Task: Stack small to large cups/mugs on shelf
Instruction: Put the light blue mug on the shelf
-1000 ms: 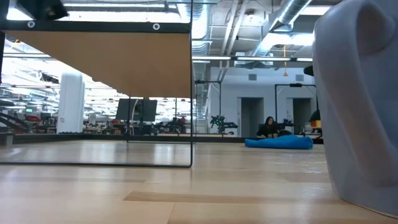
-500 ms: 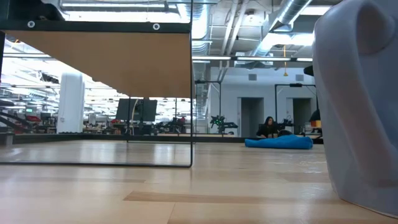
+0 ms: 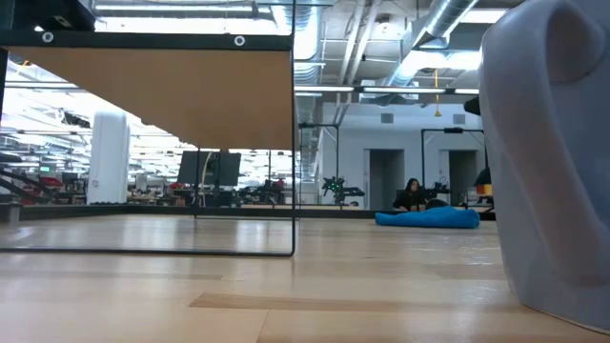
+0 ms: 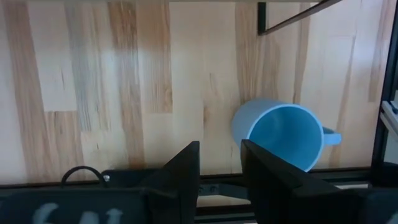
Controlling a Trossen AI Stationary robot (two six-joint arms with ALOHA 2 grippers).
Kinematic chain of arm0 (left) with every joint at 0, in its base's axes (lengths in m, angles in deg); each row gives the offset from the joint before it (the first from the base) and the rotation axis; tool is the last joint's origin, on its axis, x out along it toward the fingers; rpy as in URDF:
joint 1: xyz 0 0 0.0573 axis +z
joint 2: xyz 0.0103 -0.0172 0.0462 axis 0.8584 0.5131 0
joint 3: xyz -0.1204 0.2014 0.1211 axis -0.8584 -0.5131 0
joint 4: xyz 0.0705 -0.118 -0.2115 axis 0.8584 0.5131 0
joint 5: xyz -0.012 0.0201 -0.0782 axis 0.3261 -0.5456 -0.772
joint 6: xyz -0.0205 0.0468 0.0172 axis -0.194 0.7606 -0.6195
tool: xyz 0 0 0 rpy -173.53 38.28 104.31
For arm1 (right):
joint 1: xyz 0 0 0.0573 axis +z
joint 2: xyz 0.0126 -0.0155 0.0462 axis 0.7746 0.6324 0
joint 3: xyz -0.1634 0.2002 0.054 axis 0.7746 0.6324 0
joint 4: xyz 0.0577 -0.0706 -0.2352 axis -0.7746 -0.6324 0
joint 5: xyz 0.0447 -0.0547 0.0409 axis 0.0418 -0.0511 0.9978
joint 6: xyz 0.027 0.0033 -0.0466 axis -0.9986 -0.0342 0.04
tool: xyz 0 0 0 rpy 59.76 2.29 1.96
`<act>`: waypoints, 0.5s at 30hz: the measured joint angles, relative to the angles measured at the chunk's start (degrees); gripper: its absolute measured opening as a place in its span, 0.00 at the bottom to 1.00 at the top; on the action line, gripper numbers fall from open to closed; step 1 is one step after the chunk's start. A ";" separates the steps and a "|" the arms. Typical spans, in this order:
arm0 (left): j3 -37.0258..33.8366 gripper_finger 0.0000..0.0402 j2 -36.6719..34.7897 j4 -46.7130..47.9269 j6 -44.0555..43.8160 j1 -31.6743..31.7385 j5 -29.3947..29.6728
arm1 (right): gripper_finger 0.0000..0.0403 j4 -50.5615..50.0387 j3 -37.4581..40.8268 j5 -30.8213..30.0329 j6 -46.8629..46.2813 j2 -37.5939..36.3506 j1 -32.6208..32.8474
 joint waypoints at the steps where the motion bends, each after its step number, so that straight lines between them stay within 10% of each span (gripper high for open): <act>1: 0.00 0.27 0.00 -0.10 0.32 -0.01 0.02 | 0.08 0.14 0.00 0.00 -0.27 0.00 0.00; 15: 0.00 0.27 -0.25 -1.60 1.08 -1.43 -0.57 | 0.08 0.08 0.00 0.00 -0.38 0.00 0.00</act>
